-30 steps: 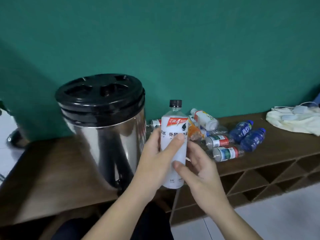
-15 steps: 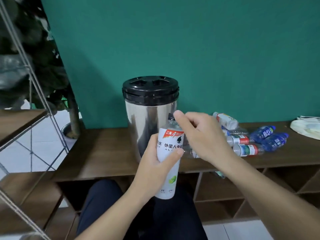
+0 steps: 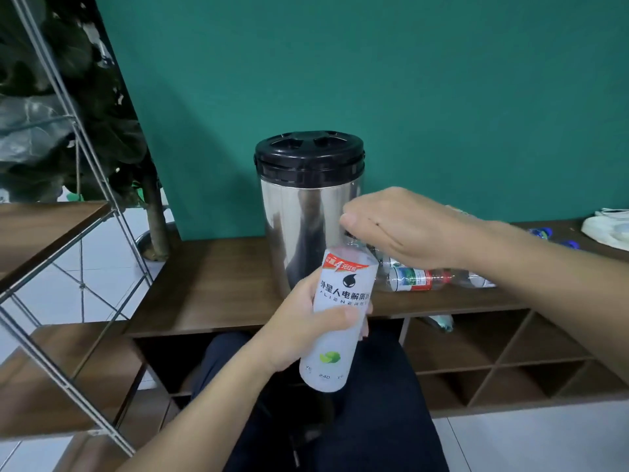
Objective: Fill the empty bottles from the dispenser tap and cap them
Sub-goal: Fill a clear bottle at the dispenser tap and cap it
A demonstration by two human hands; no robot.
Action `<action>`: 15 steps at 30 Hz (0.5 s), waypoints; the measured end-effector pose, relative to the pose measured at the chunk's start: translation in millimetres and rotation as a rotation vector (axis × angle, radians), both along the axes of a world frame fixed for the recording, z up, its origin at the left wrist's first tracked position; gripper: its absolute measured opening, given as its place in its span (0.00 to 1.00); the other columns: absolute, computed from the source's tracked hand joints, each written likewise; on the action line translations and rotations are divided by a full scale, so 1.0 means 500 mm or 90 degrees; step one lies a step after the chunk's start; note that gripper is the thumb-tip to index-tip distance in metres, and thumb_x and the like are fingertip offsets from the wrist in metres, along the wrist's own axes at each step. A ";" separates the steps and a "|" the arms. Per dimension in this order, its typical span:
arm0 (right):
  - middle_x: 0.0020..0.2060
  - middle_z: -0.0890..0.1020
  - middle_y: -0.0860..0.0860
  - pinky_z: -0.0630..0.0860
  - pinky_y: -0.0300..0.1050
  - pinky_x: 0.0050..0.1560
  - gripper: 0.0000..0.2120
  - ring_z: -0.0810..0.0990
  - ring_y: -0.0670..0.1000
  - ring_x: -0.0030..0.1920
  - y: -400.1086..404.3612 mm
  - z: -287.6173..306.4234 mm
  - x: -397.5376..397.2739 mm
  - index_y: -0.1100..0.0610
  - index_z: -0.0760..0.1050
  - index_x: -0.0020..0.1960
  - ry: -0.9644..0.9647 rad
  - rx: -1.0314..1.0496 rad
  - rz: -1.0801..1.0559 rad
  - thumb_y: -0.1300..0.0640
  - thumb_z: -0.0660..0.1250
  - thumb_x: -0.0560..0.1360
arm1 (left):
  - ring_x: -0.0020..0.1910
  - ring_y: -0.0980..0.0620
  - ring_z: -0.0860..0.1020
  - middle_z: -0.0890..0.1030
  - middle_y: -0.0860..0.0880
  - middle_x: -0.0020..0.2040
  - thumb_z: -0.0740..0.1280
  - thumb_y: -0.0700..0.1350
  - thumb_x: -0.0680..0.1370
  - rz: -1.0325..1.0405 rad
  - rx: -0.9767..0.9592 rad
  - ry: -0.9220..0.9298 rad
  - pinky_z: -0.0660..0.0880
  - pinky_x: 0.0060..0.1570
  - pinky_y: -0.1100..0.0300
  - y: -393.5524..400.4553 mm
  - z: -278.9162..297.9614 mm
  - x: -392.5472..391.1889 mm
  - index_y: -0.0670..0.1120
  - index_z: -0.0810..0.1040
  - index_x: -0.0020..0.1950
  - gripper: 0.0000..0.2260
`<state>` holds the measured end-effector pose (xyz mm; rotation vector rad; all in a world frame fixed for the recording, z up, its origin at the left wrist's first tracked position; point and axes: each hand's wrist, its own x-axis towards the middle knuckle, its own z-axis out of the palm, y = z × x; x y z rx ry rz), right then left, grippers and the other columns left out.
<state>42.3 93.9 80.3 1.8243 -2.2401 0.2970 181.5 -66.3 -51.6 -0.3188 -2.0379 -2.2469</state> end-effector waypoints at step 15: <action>0.27 0.63 0.51 0.64 0.56 0.35 0.38 0.62 0.51 0.29 0.043 -0.044 0.013 0.58 0.63 0.33 -0.096 -0.046 -0.132 0.28 0.51 0.87 | 0.52 0.37 0.82 0.82 0.39 0.59 0.75 0.47 0.78 -0.050 0.042 -0.068 0.80 0.56 0.44 0.014 -0.049 -0.009 0.39 0.73 0.73 0.26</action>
